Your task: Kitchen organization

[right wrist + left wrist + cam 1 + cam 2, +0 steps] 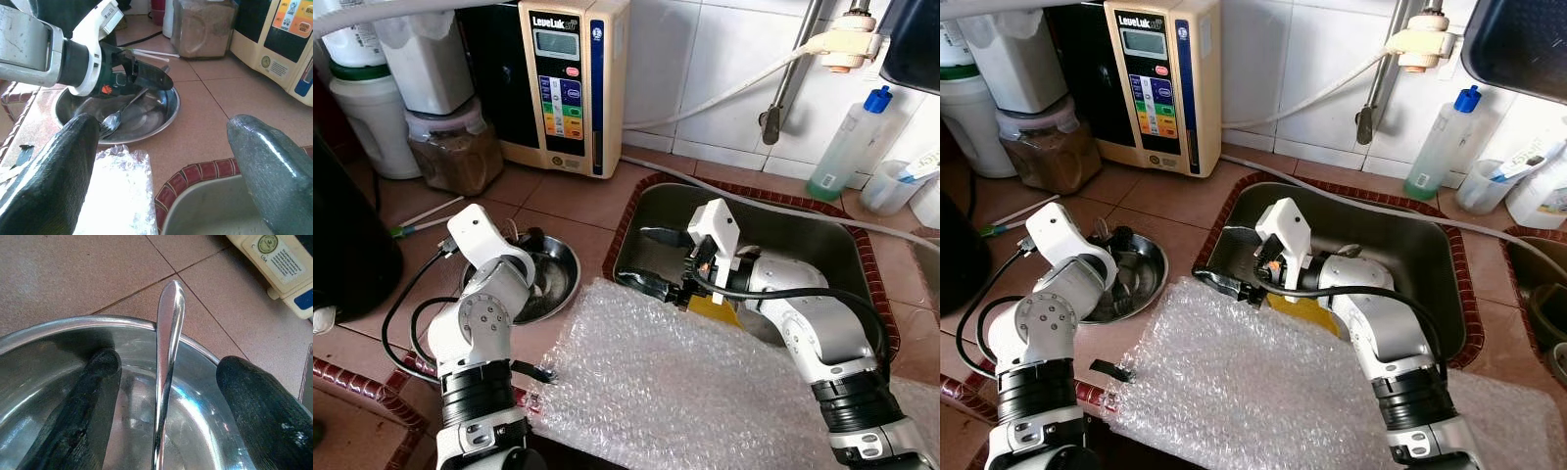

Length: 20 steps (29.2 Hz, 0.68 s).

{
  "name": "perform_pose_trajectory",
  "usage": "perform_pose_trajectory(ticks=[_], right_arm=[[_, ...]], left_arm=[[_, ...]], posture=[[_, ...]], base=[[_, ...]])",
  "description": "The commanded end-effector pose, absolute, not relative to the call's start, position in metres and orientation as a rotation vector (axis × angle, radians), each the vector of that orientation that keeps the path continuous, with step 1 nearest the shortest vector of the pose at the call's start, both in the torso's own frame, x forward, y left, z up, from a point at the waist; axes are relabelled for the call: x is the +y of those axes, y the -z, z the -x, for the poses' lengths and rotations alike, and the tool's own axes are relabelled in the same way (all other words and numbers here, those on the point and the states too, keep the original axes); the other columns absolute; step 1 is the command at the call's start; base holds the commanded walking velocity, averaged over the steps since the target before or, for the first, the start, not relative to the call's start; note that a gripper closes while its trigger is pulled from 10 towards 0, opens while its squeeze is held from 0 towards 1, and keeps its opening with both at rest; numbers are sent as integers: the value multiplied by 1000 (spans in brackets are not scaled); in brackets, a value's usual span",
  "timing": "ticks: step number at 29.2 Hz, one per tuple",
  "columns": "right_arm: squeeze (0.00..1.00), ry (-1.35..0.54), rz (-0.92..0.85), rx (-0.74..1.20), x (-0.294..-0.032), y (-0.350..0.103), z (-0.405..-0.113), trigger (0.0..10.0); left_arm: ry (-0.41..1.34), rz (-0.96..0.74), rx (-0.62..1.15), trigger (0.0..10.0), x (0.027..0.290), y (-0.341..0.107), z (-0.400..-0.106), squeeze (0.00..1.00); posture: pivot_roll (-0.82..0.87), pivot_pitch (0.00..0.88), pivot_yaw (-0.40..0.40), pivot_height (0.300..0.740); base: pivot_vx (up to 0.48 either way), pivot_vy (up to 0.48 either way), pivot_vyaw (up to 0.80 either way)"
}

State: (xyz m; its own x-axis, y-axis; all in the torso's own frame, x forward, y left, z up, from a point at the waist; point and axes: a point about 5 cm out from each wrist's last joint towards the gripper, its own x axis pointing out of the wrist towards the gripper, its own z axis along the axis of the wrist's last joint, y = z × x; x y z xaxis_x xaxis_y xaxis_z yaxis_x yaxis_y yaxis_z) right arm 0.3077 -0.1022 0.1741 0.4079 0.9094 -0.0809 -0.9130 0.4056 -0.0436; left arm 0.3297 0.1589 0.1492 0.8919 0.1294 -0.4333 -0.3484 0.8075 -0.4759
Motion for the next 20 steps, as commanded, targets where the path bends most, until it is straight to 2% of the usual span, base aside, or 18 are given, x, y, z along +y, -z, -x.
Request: perform_pose_trajectory(ticks=[1,20], right_arm=[[0,-1154,97,33,-103,-180,-307,10000],[0,-1146,110,53,-103,-179,-307,10000]], left_arm=[[-255,565,395,0,157,-151,-334,0],[-156,553,374,0,134,-144,-356,0]], posture=[[122,0,-6,740],[100,0,-5,740]], base=[[0,0,0],[0,0,0]])
